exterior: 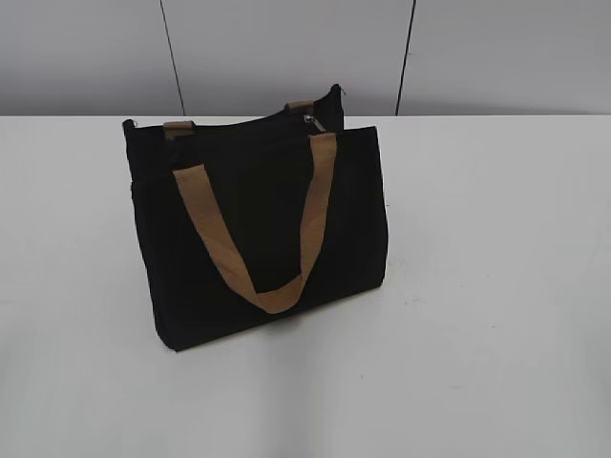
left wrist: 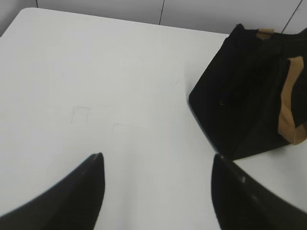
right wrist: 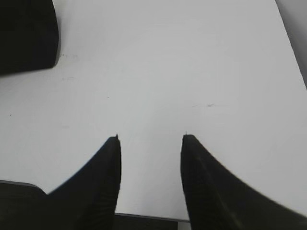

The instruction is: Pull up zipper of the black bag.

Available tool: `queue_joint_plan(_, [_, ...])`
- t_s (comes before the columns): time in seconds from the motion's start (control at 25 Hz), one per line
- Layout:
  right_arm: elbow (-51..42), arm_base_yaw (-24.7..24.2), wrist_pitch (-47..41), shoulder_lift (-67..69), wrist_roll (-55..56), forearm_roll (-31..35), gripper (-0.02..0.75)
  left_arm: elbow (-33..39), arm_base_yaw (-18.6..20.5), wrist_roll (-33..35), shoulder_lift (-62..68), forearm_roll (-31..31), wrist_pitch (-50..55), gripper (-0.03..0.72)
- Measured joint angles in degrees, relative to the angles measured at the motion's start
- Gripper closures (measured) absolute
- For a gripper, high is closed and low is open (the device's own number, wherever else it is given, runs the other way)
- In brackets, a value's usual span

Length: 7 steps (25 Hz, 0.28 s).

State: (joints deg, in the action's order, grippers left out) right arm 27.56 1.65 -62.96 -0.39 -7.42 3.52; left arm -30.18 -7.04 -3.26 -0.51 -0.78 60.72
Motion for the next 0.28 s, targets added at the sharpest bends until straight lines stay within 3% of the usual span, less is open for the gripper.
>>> queue_joint_plan(0.28, [0.0, 0.0, 0.0, 0.0, 0.0, 0.0, 0.410, 0.0, 0.0, 0.0, 0.0, 0.0, 0.0, 0.167])
